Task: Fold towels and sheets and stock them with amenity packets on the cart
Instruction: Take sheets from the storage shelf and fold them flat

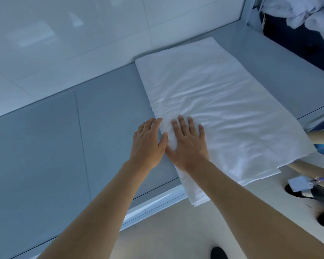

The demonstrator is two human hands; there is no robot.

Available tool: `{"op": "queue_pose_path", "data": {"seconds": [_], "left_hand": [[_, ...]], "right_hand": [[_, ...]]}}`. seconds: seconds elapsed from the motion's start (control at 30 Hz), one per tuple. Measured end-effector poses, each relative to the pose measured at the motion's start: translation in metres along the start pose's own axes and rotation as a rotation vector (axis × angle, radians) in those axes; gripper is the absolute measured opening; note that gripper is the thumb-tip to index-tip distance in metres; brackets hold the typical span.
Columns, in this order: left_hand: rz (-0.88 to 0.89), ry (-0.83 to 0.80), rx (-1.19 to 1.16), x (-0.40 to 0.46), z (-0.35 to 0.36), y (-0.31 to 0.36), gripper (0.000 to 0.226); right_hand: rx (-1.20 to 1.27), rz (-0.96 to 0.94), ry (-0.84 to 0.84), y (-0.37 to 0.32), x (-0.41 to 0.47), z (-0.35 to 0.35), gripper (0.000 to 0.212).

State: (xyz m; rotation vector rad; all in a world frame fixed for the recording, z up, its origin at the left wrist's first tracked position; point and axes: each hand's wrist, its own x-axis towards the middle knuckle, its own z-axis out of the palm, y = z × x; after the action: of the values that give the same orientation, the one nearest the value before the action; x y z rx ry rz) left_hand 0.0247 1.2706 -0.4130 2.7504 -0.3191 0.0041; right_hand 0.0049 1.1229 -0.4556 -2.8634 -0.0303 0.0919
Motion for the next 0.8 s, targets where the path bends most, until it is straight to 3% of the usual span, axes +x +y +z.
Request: {"op": "queue_pose_path", "data": {"seconds": [0.17,0.37,0.57,0.8], "left_hand": [[-0.014,0.0,0.03,-0.003,-0.007,-0.011,0.053],[-0.001,0.007,0.057,0.007,0.008,0.009,0.052],[-0.01,-0.021,0.09,0.019,0.039,0.042,0.055],[-0.121,-0.011,0.046,0.013,0.061,0.05,0.061]], "right_hand": [[0.03,-0.048,0.055,0.0,0.008,-0.015,0.08],[-0.002,-0.133,0.139,0.073,0.043,-0.041,0.051],[-0.005,-0.173,0.04,0.142,0.064,-0.052,0.061],[-0.016,-0.191,0.056,0.144,0.059,-0.043,0.063]]}}
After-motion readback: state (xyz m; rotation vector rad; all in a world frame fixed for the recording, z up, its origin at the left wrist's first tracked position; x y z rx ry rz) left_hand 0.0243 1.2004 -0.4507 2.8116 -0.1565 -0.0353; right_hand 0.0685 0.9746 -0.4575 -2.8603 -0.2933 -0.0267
